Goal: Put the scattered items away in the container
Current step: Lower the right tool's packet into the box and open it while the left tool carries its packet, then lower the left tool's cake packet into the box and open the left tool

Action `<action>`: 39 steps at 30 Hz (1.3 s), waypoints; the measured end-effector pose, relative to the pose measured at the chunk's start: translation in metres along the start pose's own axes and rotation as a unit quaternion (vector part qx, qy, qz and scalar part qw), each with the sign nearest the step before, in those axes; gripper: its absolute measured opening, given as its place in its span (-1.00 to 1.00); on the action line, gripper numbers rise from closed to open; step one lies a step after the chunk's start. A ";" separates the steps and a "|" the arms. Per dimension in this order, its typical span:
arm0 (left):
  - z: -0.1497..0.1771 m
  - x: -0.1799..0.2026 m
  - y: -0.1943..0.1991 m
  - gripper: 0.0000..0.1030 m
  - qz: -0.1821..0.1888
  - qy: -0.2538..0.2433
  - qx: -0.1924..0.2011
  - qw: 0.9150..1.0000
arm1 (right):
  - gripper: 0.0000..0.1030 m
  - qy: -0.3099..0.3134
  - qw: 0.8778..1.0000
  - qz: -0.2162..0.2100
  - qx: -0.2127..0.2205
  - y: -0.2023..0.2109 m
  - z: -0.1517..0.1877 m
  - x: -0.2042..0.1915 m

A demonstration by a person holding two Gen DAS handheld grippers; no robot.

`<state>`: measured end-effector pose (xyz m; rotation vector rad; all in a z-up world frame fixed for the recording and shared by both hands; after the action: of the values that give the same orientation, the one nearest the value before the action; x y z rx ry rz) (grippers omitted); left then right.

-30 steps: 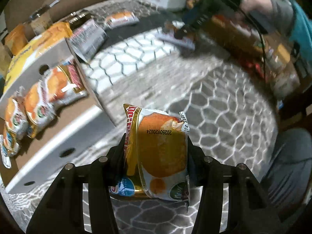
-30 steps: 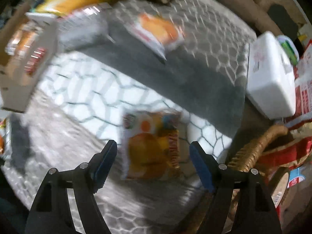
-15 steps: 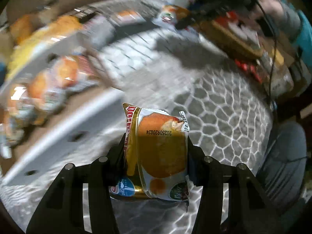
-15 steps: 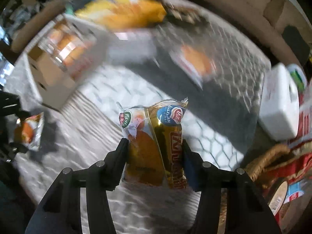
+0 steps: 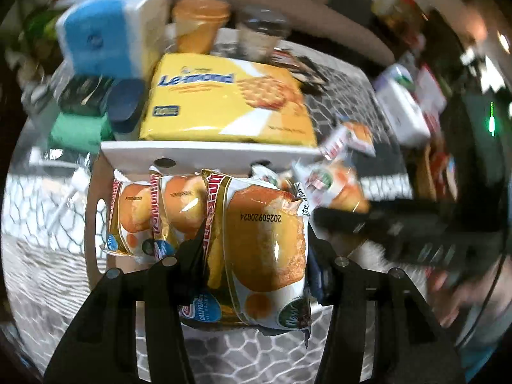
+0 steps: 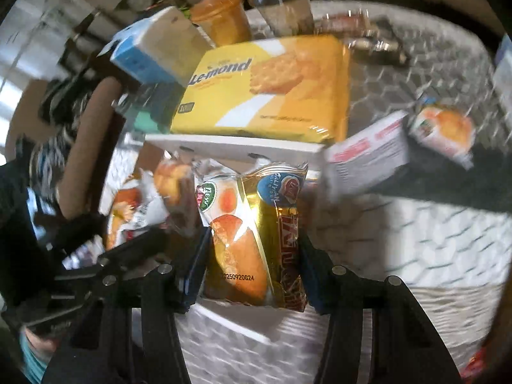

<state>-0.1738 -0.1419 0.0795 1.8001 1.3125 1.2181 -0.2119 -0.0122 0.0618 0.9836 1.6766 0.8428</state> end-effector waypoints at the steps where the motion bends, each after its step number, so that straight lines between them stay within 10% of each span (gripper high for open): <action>1: -0.001 -0.006 -0.003 -0.06 -0.003 0.007 0.000 1.000 | 0.04 -0.006 1.000 0.010 -0.001 -0.008 -0.002 -0.002; 9: 0.005 -0.020 -0.020 -0.06 -0.017 0.018 -0.013 1.000 | 0.11 0.018 0.992 0.125 0.010 -0.027 -0.008 -0.006; 19: 0.000 0.004 -0.043 -0.06 -0.011 0.033 -0.024 0.999 | 0.27 -0.043 0.988 0.067 0.130 0.063 -0.017 0.033; 29: -0.009 0.004 -0.075 -0.04 -0.070 0.023 -0.023 0.997 | 0.27 -0.031 0.991 0.070 0.111 0.057 0.007 0.055; 39: -0.024 0.002 0.016 0.35 -0.018 0.016 0.071 0.997 | 0.27 0.002 0.991 0.055 0.119 0.044 0.007 0.028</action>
<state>-0.1896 -0.1468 0.1037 1.8533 1.4748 1.1644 -0.2008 0.0322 0.0873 1.2473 1.7671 0.7276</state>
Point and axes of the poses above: each gripper's, at about its wrist camera, not at the fingertips, and y roughly against the way its jaws point, x to its right, z to its underside, the point moved 5 cm from there along -y, roughly the way its jaws point, and after that the axes turned 4 degrees about x, right-handed, at the moved point
